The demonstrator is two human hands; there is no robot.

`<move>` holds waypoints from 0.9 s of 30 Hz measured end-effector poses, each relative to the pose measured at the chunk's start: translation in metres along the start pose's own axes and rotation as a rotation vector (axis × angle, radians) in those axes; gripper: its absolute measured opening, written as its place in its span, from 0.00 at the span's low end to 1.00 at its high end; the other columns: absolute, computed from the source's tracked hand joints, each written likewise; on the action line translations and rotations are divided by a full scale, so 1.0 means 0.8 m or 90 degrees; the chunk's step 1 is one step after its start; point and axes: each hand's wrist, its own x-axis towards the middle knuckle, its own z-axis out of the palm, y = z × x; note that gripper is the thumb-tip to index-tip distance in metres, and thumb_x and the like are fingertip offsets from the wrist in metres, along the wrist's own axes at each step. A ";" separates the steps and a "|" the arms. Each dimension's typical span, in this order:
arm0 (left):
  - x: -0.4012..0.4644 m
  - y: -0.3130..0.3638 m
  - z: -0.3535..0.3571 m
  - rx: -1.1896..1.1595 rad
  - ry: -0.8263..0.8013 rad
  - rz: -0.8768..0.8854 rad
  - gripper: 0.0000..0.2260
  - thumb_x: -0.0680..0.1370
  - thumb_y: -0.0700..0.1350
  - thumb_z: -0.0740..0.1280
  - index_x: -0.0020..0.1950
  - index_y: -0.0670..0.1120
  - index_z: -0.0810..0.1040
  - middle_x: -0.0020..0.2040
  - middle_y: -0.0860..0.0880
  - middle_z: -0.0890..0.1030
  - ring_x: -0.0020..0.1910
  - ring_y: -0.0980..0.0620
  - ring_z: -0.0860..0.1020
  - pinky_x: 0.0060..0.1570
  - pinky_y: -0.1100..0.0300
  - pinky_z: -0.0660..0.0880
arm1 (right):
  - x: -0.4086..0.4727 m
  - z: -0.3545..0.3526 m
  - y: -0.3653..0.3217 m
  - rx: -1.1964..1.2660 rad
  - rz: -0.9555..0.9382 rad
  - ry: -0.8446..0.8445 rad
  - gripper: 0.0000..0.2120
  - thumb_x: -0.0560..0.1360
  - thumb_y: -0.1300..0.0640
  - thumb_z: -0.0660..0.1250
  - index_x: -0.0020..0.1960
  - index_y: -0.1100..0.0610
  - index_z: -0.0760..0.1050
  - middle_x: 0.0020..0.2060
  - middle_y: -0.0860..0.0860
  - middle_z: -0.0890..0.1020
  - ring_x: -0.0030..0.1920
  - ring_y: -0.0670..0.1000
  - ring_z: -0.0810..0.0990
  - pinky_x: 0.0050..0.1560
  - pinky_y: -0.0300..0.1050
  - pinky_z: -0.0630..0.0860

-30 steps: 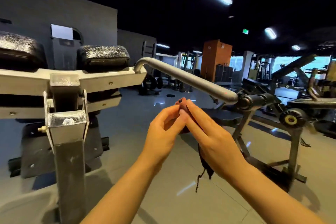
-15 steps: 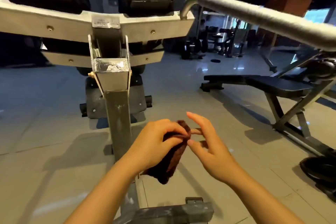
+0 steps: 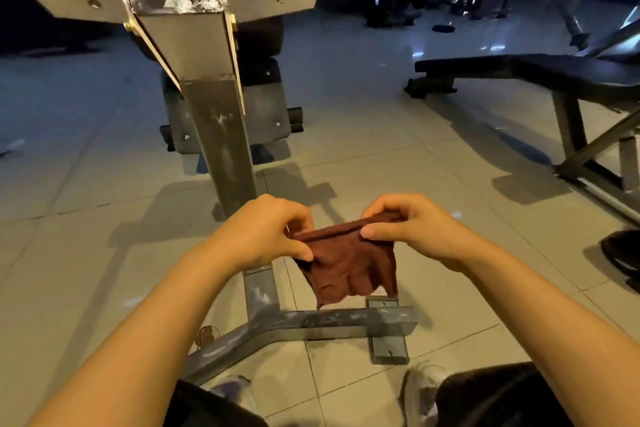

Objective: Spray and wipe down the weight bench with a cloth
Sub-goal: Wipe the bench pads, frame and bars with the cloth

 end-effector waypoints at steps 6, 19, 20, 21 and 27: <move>0.032 -0.003 0.014 -0.077 0.030 -0.012 0.06 0.72 0.52 0.74 0.43 0.54 0.79 0.40 0.59 0.78 0.40 0.57 0.78 0.47 0.53 0.77 | 0.011 -0.007 0.013 0.024 0.114 -0.014 0.03 0.80 0.55 0.64 0.48 0.54 0.72 0.39 0.50 0.80 0.39 0.47 0.80 0.39 0.41 0.78; 0.141 -0.055 0.276 -0.336 0.019 -0.096 0.13 0.79 0.47 0.67 0.63 0.52 0.76 0.59 0.54 0.75 0.47 0.55 0.75 0.54 0.60 0.72 | -0.015 -0.022 0.273 -0.155 0.270 0.341 0.04 0.81 0.52 0.61 0.50 0.51 0.69 0.41 0.54 0.81 0.41 0.56 0.81 0.37 0.51 0.78; 0.135 -0.062 0.296 -0.307 0.008 -0.100 0.12 0.80 0.48 0.65 0.63 0.53 0.75 0.59 0.55 0.75 0.52 0.55 0.74 0.56 0.60 0.71 | -0.013 -0.020 0.285 -0.245 0.248 0.347 0.04 0.81 0.52 0.61 0.50 0.51 0.68 0.39 0.52 0.80 0.38 0.54 0.80 0.34 0.47 0.74; 0.126 -0.070 0.313 -0.282 0.007 -0.102 0.12 0.80 0.48 0.65 0.63 0.53 0.75 0.59 0.55 0.75 0.56 0.55 0.73 0.57 0.61 0.69 | -0.010 -0.012 0.293 -0.341 0.225 0.341 0.04 0.81 0.52 0.61 0.51 0.52 0.67 0.36 0.50 0.78 0.34 0.50 0.77 0.31 0.44 0.69; 0.076 -0.135 0.397 -0.165 0.058 -0.122 0.14 0.78 0.49 0.65 0.62 0.49 0.78 0.59 0.51 0.78 0.59 0.49 0.74 0.57 0.56 0.68 | 0.015 0.125 0.375 -0.618 0.161 0.062 0.11 0.73 0.55 0.71 0.52 0.53 0.72 0.41 0.50 0.80 0.38 0.55 0.79 0.25 0.44 0.68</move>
